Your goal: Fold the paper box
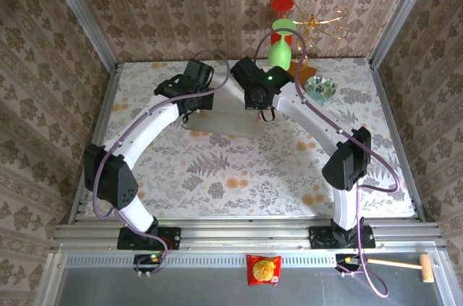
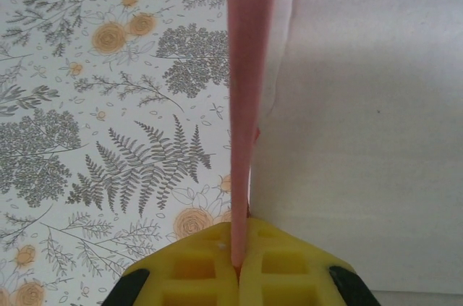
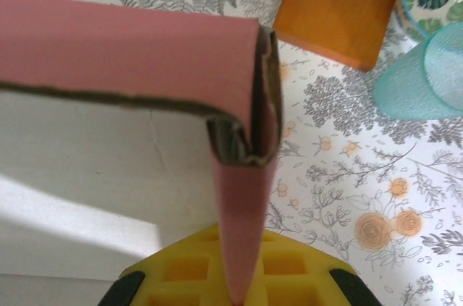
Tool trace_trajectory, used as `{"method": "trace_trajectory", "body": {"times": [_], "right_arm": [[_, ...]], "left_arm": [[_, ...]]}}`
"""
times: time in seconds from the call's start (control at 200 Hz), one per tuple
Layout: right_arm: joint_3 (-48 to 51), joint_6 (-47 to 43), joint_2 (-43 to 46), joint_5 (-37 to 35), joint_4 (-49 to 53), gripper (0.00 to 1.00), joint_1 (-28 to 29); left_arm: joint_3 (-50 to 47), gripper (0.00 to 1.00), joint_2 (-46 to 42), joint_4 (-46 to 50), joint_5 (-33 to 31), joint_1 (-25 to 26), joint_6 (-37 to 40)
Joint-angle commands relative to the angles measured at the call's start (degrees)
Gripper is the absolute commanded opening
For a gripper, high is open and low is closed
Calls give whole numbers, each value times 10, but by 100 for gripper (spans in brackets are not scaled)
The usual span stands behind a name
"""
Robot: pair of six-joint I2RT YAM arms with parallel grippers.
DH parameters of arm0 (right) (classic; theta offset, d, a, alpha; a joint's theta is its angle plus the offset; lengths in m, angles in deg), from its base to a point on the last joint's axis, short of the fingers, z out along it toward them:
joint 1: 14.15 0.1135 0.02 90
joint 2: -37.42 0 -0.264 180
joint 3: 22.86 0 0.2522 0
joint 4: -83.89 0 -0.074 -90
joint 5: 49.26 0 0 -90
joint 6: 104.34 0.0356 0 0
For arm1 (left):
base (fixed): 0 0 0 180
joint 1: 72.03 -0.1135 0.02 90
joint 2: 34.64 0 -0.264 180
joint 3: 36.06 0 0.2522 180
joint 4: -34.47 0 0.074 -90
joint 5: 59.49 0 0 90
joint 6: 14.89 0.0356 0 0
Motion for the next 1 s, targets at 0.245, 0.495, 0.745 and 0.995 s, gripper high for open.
{"method": "trace_trajectory", "body": {"times": [0.245,0.495,0.745,0.995], "right_arm": [[7,6,10,-102,47,0,4],[19,34,25,-48,39,0,-21],[98,106,47,18,-8,0,-48],[233,270,91,106,-124,0,-60]], "left_arm": [[30,0,-15,30,-71,-5,0],[125,50,-12,115,-43,-15,-37],[247,58,-19,263,19,-61,-170],[249,57,-28,400,98,-48,-373]]}}
